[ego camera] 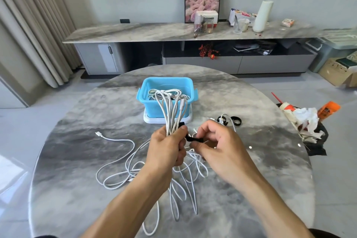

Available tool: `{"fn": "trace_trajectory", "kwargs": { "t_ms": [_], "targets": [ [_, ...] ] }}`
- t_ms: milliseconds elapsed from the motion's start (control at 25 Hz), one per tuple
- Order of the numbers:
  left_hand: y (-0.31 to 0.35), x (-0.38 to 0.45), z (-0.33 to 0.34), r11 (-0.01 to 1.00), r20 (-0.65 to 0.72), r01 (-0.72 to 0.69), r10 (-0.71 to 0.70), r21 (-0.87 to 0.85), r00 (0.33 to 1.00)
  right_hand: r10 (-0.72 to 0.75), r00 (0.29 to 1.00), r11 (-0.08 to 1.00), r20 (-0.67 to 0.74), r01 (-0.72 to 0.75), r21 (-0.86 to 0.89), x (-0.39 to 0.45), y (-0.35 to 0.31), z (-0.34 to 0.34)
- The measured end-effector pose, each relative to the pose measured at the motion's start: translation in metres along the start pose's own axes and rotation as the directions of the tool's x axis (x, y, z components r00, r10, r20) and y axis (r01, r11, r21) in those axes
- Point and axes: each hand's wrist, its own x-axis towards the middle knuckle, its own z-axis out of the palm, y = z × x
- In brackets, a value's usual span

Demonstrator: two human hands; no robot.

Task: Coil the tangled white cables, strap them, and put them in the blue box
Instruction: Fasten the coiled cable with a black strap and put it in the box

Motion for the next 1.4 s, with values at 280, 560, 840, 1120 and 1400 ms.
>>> {"fn": "trace_trajectory", "kwargs": {
  "t_ms": [280,560,840,1120,1400],
  "targets": [
    [0.003,0.004,-0.004,0.997,-0.041,0.025,-0.028,-0.075,0.999,-0.21,0.977,0.935,-0.047,0.186,-0.303,-0.001,0.0,-0.006],
    [0.005,0.002,-0.005,0.996,0.056,0.025,-0.021,-0.082,0.998,0.086,0.995,0.968,0.052,-0.095,0.234,0.004,-0.001,-0.016],
    [0.009,-0.015,0.001,0.994,0.334,0.065,-0.032,-0.088,0.942,0.218,0.937,0.673,0.272,-0.346,0.654,0.011,0.003,-0.017],
    [0.011,-0.016,-0.003,0.959,0.484,0.201,-0.082,-0.199,0.871,0.057,0.947,0.692,0.317,-0.267,0.671,0.011,0.011,-0.017],
    [0.01,-0.017,-0.005,0.99,0.478,0.127,-0.08,-0.067,0.875,0.067,0.973,0.809,0.221,-0.182,0.558,0.006,0.002,-0.018]
  ]
}}
